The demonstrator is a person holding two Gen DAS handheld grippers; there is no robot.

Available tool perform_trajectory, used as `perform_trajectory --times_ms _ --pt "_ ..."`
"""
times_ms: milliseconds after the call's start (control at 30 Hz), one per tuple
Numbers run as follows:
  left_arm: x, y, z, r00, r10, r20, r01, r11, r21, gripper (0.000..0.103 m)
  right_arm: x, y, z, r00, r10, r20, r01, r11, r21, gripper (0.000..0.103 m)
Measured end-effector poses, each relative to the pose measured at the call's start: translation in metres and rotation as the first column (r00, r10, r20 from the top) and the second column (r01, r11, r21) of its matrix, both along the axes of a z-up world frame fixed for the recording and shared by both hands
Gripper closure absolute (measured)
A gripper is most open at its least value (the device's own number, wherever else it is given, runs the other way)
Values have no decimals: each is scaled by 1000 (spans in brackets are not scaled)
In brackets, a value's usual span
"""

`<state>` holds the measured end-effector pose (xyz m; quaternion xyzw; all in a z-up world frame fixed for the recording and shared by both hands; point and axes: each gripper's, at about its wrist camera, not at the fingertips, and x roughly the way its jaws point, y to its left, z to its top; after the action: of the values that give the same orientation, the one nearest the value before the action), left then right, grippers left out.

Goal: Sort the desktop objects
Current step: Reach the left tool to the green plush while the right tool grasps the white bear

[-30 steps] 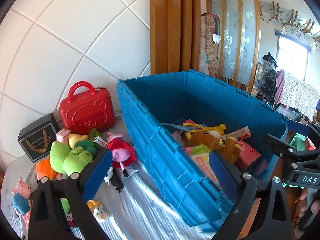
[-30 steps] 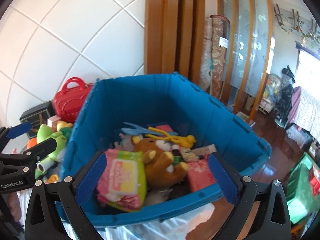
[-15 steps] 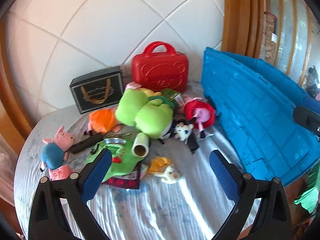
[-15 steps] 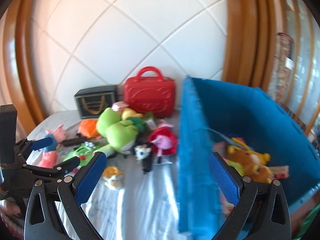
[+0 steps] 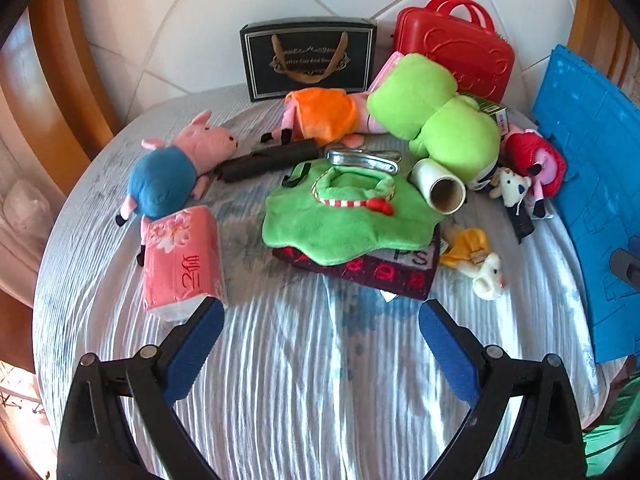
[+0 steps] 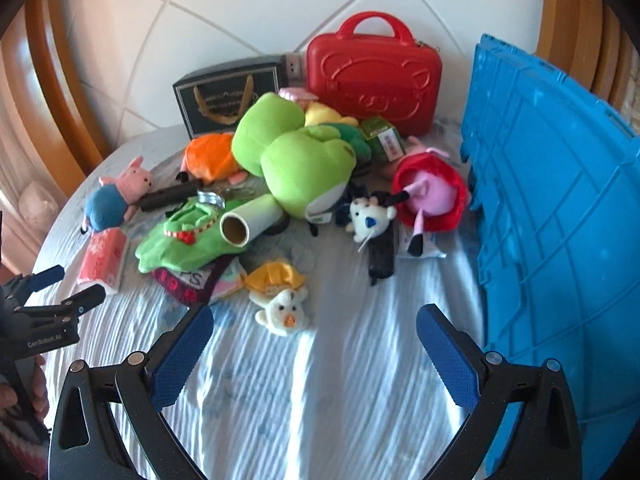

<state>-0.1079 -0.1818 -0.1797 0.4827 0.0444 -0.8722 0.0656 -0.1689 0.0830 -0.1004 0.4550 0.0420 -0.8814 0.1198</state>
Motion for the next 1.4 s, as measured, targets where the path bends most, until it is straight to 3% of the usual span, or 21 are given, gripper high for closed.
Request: perform_trajectory --times_ms 267,300,433,567,767,1033,1167,1233,1267,1300,1333,1400 --pt "-20 -1 -3 1000 -10 4 10 1000 14 4 -26 -14 -24 998 29 64 -28 999 -22 2" --pt "-25 -1 -1 1000 -15 -1 15 1000 12 4 -30 -17 -24 997 33 63 -31 999 -25 4" --pt "-46 -2 3 1000 -26 -12 26 1000 15 10 -50 -31 -24 995 55 78 -51 997 -54 29" --pt "-66 -2 -1 999 -40 -3 40 999 36 11 -69 -43 -34 991 60 117 -53 997 -59 34" --pt "-89 22 -30 990 -124 67 121 991 48 11 -83 -47 -75 974 52 220 -46 998 -32 34" --pt "-100 38 -79 975 -133 176 118 989 89 12 -92 -45 -135 936 42 348 -35 999 -26 34" --pt "-107 40 -92 979 -129 160 112 988 109 11 -98 -48 -153 924 64 377 -49 998 -48 20" --pt "-103 38 -91 981 -132 141 113 985 134 26 -101 -49 -159 925 62 375 -55 998 -32 24" --pt "-100 38 -89 982 -135 134 117 984 138 32 -102 -51 -162 925 66 374 -62 998 -23 42" --pt "-97 38 -86 982 -138 128 121 984 131 44 -103 -52 -164 923 75 377 -71 997 -27 55" --pt "-93 38 -83 983 -135 123 122 986 113 56 -102 -53 -166 921 74 382 -72 997 -19 56" --pt "-84 35 -77 986 -125 113 118 991 70 70 -98 -56 -164 927 85 366 -90 996 -2 58"
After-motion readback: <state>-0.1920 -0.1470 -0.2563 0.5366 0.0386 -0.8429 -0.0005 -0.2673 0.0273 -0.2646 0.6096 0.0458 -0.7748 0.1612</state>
